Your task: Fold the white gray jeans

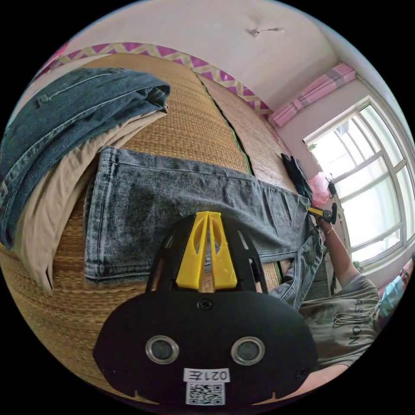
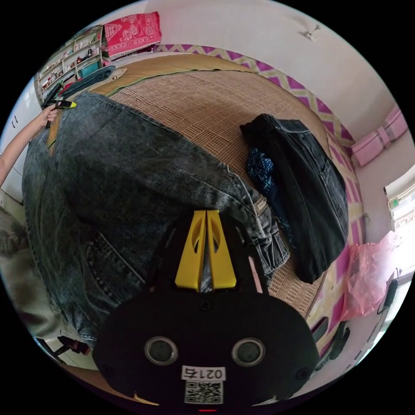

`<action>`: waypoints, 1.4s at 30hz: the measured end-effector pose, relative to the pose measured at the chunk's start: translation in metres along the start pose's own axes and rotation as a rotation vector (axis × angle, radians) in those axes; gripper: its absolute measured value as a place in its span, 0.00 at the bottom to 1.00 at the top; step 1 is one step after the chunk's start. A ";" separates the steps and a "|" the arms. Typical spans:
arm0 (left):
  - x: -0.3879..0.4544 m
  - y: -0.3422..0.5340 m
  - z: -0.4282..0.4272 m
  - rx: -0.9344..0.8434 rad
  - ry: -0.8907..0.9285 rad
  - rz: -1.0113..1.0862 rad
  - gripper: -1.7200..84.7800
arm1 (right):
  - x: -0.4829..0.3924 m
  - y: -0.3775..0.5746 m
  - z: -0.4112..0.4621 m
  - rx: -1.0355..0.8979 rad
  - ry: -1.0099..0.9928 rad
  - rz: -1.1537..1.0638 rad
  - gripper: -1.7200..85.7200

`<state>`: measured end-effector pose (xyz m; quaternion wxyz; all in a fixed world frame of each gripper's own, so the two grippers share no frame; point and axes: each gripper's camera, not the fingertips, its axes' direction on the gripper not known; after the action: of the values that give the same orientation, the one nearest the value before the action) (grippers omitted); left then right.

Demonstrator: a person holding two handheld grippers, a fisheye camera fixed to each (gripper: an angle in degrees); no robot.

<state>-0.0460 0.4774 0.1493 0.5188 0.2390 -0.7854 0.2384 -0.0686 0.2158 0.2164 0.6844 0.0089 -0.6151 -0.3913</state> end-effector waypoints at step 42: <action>0.163 0.458 -0.608 0.570 0.125 -0.242 0.11 | -0.122 0.483 -0.098 0.470 -0.346 1.188 0.12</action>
<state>0.0382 1.1891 0.4542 0.5027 0.4514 -0.6196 0.3996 0.2752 0.5714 0.3290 0.6550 -0.2459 -0.6855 0.2015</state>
